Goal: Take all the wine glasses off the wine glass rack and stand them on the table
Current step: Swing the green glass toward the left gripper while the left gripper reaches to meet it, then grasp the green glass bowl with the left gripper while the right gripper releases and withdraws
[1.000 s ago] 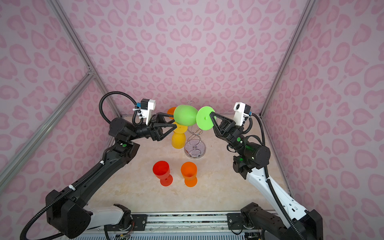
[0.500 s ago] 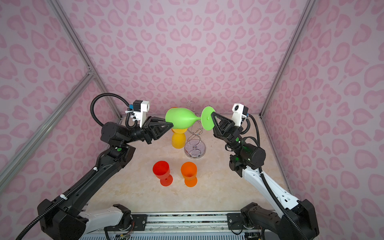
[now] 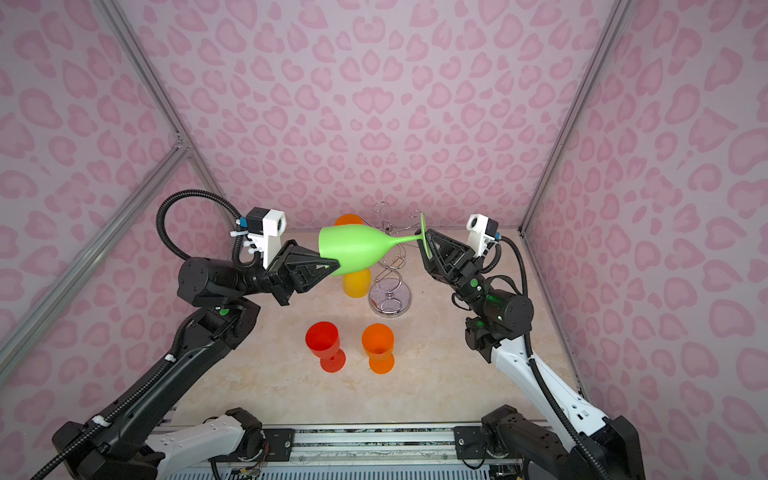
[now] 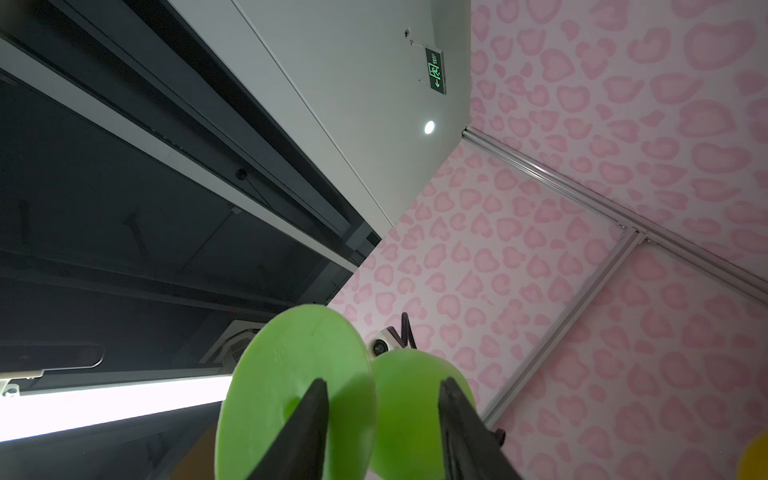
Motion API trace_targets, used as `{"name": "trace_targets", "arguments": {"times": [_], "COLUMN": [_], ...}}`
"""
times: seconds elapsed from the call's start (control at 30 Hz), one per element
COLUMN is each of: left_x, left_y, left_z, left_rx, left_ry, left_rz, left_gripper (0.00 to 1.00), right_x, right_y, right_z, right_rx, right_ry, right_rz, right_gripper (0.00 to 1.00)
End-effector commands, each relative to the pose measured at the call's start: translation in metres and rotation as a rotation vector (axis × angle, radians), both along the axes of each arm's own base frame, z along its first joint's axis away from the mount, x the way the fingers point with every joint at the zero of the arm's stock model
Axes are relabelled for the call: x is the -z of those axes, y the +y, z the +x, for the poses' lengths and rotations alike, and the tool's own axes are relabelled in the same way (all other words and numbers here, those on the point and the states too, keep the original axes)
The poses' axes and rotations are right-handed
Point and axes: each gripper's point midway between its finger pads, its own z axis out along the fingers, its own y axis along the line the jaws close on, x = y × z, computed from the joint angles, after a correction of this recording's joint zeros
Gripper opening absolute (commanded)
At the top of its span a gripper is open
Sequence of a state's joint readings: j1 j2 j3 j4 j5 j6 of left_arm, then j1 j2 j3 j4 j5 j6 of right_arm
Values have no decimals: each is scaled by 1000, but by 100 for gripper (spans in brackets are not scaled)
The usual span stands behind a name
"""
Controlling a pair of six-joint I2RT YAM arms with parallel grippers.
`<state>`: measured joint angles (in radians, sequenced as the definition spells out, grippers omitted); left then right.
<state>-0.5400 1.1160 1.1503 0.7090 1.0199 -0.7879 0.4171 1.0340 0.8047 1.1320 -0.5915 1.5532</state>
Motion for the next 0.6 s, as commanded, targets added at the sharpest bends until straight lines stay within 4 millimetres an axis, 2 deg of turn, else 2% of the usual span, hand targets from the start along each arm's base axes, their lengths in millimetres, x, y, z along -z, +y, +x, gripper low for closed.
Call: {"name": "trace_targets", "arguments": {"times": [0.0,0.1,0.17,0.23,0.37,0.57], "left_x": [-2,19,38,47,79,133], "left_y": [0,-13,-22,-31,-53,-86], "left_z": [-5,0,0,-2,-5,-8], "left_rx": [-36,-103,-145,-161,-178,-225], "left_ry": [-41,-22,-10,-17,-19,-76], "left_rz": [21,155,271,353,524,785], "left_gripper": [2,2,2,2,2,2], "right_x": [41,68,77,84,94,102], "right_y": [7,-19,-52,-81,-131,-178], "right_z": [16,24,23,21,12,-7], "right_rx": [128,418,620,769,991,1196], "right_ry": [58,112,147,189,298,396], "right_rz": [-285,-615,-796,-909,-1022,-1061], "right_gripper": [52,58,60,61,65,76]}}
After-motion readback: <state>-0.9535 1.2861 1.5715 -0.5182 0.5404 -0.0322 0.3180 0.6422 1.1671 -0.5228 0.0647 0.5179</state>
